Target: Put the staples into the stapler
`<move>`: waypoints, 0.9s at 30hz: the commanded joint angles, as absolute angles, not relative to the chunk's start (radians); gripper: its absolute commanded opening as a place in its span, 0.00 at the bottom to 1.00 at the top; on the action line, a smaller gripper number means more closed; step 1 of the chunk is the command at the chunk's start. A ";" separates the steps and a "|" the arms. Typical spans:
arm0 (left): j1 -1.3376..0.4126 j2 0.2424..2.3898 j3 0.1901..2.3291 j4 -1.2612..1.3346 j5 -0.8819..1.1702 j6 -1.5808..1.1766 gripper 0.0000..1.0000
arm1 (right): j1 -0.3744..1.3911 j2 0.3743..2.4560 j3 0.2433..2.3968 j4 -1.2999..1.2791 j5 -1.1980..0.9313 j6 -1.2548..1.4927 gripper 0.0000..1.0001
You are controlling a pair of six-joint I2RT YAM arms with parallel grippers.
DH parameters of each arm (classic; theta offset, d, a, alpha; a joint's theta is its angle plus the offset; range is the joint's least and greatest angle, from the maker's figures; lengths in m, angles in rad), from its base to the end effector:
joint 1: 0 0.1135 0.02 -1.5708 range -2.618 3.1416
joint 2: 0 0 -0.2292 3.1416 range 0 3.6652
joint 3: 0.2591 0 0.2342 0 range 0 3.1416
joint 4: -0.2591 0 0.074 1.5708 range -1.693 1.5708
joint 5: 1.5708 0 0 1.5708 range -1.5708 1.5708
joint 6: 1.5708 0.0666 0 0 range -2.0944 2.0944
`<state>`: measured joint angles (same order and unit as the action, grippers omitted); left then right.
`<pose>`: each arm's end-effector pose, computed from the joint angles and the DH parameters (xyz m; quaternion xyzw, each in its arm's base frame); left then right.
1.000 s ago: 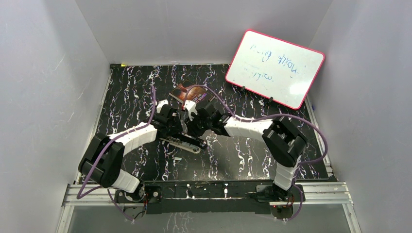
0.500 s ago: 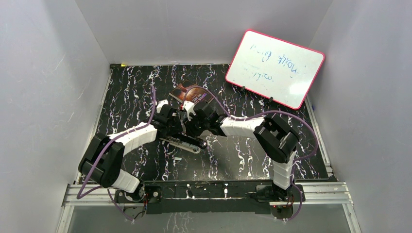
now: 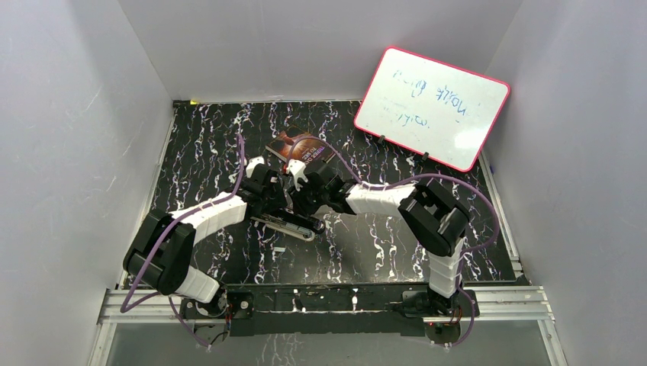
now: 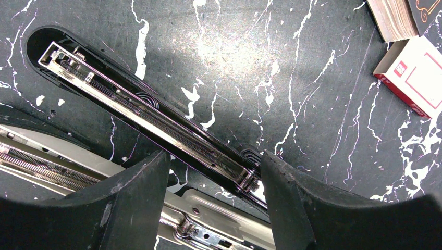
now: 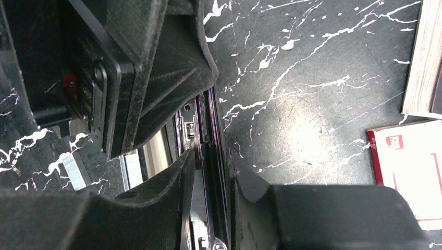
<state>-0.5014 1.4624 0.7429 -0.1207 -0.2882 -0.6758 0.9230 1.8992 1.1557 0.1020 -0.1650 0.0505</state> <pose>0.2695 -0.1262 0.1346 -0.1316 0.9164 -0.0847 0.3685 0.2406 0.3360 0.1378 -0.4099 0.7919 0.2740 0.3603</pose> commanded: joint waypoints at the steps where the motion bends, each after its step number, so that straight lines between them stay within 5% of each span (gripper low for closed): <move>1: -0.504 1.433 0.739 -0.163 -0.312 -0.660 0.62 | 0.918 1.856 1.111 -0.010 -0.144 -0.002 0.35; 27: -0.505 1.445 0.751 -0.175 -0.315 -0.658 0.62 | 0.919 1.669 0.996 -0.102 -0.102 -0.061 0.36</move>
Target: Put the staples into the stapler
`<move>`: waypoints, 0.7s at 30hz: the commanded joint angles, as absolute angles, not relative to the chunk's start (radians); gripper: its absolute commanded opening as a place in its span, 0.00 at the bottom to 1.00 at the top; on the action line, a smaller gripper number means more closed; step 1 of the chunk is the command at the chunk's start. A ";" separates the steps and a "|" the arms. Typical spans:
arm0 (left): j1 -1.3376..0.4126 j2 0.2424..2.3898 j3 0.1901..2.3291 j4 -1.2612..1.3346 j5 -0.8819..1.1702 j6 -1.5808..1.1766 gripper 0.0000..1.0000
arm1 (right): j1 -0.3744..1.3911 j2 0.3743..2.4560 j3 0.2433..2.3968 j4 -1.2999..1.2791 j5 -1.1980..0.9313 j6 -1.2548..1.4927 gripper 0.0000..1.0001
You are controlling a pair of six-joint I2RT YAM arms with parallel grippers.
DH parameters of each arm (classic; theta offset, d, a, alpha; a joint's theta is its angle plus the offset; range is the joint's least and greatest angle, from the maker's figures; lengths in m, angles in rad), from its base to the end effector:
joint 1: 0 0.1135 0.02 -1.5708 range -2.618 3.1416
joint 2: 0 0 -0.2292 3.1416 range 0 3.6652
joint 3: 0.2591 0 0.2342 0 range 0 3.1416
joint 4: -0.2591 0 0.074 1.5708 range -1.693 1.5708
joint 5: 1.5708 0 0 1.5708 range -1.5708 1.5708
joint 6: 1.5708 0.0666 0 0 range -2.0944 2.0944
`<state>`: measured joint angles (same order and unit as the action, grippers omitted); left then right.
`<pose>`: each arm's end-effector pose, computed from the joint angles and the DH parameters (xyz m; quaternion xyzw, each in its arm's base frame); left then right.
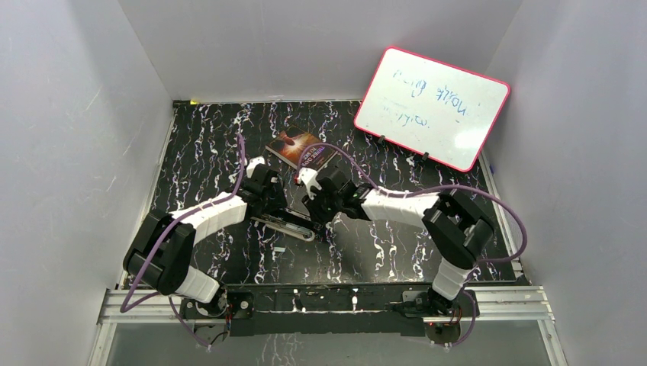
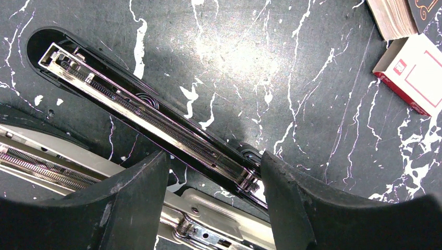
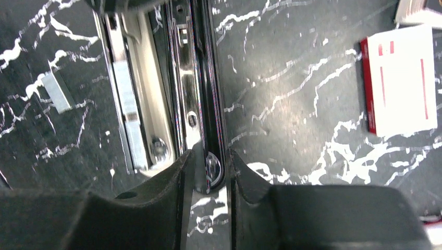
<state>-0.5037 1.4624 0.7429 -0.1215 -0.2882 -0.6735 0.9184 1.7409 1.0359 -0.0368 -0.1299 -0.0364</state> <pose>0.2692 -0.1267 0.1346 -0.1294 0.9168 -0.0845 0.3682 0.2198 0.3019 0.1438 -0.4429 0.7993 0.2253 0.3381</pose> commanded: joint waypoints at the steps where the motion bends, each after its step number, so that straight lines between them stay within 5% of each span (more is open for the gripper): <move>1: -0.504 1.445 0.751 -0.174 -0.315 -0.656 0.62 | 0.918 1.646 0.986 -0.078 -0.097 -0.060 0.36; 9: -0.505 1.453 0.757 -0.166 -0.308 -0.652 0.62 | 0.919 1.464 0.798 0.351 -0.218 -0.089 0.37; 21: -0.506 1.470 0.770 -0.163 -0.305 -0.648 0.62 | 1.059 1.601 0.561 0.920 -0.464 -0.190 0.39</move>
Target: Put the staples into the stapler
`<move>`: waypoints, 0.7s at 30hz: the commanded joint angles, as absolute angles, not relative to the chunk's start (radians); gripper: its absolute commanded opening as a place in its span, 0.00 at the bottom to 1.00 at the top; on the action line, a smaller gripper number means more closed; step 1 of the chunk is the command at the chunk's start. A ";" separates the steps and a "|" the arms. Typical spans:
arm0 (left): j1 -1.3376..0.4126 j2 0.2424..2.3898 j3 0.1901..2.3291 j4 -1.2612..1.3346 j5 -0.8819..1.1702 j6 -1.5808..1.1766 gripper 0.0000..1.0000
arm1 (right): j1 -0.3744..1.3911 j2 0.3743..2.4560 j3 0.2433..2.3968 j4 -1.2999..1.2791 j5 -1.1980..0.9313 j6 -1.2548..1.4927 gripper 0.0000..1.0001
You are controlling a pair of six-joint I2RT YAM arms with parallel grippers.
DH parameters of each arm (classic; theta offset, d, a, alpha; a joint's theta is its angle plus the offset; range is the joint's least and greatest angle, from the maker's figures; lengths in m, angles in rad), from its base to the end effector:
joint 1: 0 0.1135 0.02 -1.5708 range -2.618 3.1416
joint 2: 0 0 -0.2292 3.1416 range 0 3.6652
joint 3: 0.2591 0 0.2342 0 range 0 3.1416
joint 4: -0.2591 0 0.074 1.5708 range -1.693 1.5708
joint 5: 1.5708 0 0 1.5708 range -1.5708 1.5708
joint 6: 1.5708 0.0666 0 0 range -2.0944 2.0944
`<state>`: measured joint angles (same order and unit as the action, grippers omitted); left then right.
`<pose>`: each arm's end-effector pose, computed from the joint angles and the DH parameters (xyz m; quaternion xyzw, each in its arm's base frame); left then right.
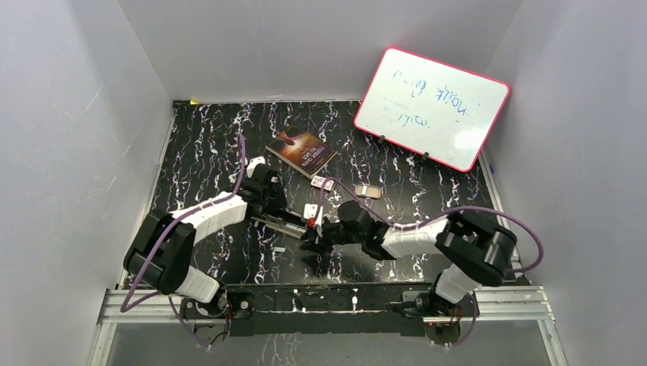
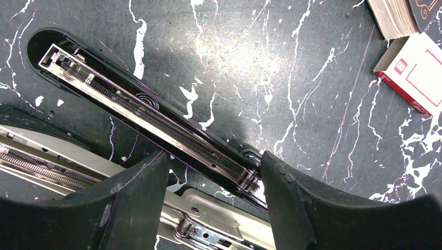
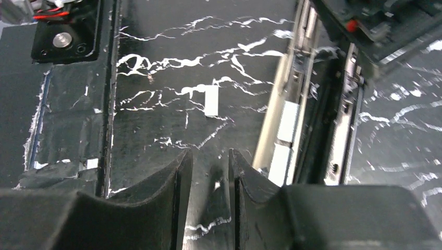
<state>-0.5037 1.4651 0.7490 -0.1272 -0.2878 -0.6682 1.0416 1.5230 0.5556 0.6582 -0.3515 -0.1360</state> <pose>0.2698 -0.1271 0.1351 -0.1268 0.9176 -0.0830 0.3675 0.1402 0.2852 0.1485 -0.5273 0.6040 0.3810 0.4604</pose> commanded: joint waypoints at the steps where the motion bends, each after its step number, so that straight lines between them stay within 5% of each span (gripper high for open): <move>1: -0.506 1.470 0.773 -0.164 -0.305 -0.648 0.62 | 1.067 1.630 0.557 0.954 -0.466 -0.200 0.40; 9: -0.506 1.471 0.771 -0.163 -0.305 -0.646 0.63 | 1.078 1.845 0.582 1.172 -0.444 -0.207 0.41; 21: -0.513 1.453 0.759 -0.163 -0.318 -0.642 0.64 | 1.076 1.951 0.635 1.142 -0.460 -0.204 0.47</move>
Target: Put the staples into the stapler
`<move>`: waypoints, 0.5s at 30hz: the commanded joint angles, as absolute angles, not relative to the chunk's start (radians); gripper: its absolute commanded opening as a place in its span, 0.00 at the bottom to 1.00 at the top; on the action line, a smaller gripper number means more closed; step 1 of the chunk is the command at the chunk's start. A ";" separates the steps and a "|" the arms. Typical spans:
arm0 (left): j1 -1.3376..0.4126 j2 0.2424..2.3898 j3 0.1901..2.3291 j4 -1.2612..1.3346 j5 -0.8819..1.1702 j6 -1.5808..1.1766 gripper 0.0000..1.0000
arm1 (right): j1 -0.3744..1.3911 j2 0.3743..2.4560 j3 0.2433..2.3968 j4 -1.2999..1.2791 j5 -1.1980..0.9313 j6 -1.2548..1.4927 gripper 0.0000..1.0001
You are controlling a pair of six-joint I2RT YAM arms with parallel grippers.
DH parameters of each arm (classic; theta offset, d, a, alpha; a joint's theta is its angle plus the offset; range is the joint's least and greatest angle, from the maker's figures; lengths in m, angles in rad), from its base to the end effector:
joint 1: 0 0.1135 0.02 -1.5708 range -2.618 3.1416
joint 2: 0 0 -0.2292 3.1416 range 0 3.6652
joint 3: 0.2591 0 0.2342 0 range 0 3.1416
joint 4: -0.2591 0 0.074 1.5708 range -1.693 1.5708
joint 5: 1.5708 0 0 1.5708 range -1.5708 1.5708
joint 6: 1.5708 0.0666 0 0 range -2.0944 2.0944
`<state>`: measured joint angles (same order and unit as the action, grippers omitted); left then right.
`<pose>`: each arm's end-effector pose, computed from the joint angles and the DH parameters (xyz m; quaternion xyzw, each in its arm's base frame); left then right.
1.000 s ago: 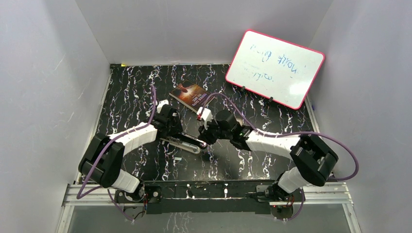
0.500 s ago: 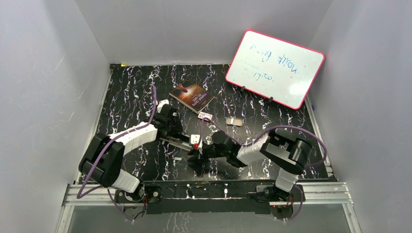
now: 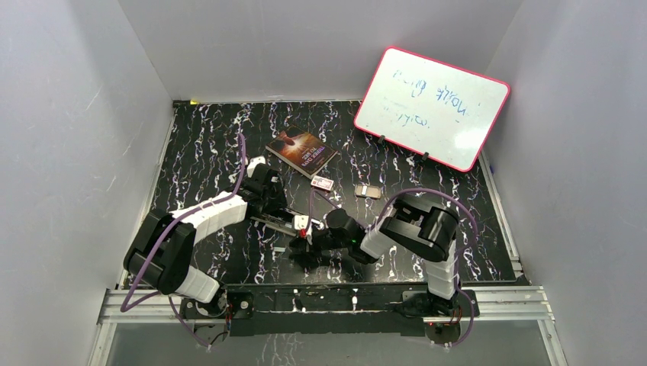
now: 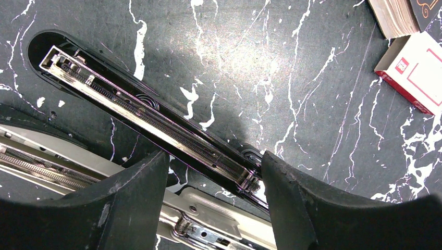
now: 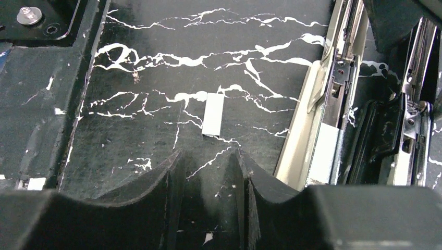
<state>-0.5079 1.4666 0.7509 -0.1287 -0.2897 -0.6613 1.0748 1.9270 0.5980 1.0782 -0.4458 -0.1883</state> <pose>0.2696 -0.1283 0.1352 -0.1220 0.9183 -0.0815 0.3676 0.1376 0.3147 0.0896 -0.5643 0.5418 0.4142 0.4653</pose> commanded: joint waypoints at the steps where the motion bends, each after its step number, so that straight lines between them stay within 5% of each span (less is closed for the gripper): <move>1: -0.513 1.453 0.758 -0.164 -0.318 -0.642 0.64 | 1.075 1.954 0.638 1.140 -0.460 -0.204 0.48; 15: -0.522 1.441 0.752 -0.163 -0.334 -0.640 0.64 | 1.082 1.993 0.684 1.084 -0.435 -0.223 0.49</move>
<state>-0.5148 1.4666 0.7509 -0.1284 -0.3031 -0.6548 1.0756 1.9755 0.6586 1.0809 -0.4515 -0.1902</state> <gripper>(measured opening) 0.643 0.498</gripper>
